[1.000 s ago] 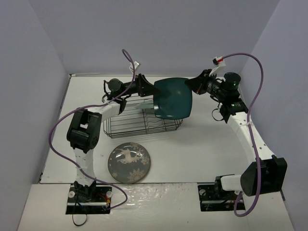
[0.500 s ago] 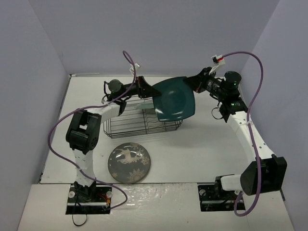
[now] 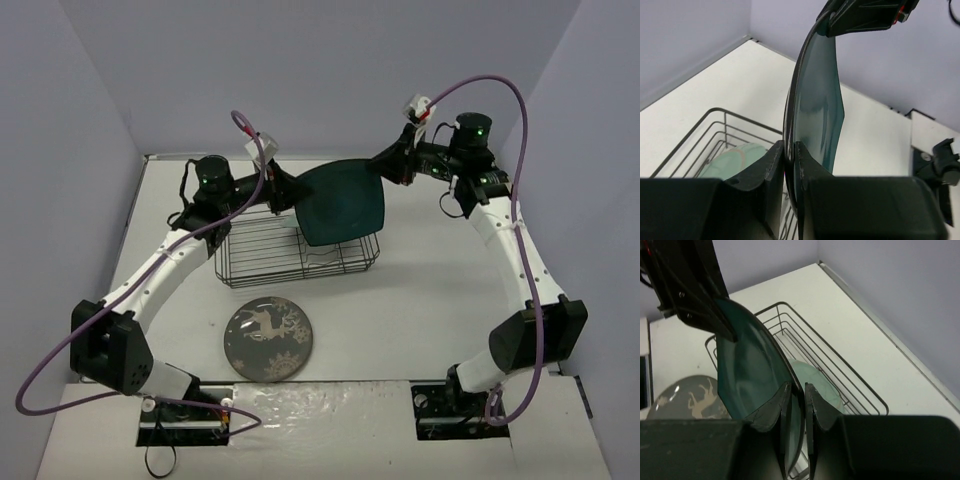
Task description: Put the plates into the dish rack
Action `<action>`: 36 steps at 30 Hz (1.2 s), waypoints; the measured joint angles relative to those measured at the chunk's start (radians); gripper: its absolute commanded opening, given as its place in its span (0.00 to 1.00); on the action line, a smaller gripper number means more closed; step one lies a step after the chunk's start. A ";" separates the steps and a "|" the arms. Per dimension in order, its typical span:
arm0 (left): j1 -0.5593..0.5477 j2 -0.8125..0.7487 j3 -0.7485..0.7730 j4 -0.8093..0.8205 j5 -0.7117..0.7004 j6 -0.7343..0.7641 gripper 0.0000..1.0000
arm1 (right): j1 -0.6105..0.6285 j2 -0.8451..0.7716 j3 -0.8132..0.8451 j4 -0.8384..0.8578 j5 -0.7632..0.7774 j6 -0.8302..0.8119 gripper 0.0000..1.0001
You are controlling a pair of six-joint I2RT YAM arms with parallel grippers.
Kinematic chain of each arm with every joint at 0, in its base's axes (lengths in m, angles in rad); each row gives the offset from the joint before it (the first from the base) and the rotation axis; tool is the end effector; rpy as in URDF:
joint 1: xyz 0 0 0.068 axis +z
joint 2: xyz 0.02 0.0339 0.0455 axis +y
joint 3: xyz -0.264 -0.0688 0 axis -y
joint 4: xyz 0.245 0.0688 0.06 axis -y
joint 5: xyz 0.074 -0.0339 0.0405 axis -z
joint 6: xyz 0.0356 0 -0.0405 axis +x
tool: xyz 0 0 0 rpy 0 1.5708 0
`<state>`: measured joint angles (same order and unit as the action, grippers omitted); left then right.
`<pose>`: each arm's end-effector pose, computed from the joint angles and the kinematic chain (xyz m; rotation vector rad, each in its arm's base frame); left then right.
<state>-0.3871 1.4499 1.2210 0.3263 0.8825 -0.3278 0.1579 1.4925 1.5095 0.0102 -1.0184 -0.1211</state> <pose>0.3013 -0.1525 0.3878 0.7988 1.4291 -1.2026 0.3270 0.0828 0.4434 -0.9904 1.2752 0.8083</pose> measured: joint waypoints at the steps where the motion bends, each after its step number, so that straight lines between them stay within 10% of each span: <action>1: -0.001 -0.016 -0.005 -0.030 -0.014 0.039 0.00 | 0.002 0.020 0.027 -0.047 -0.026 -0.053 0.00; 12: -0.068 -0.029 -0.007 -0.297 -0.193 0.470 0.00 | 0.037 0.167 0.118 -0.491 -0.032 -0.694 0.00; 19: -0.140 -0.093 -0.080 -0.311 -0.381 0.645 0.00 | 0.141 0.130 0.072 -0.475 0.195 -0.805 0.00; 36: -0.377 -0.128 -0.509 0.348 -0.871 0.922 0.00 | 0.331 -0.093 -0.198 -0.259 0.644 -0.834 0.00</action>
<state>-0.7644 1.3217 0.7119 0.6743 0.0115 0.5941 0.4888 1.4000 1.3117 -0.2490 -0.3743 -0.9554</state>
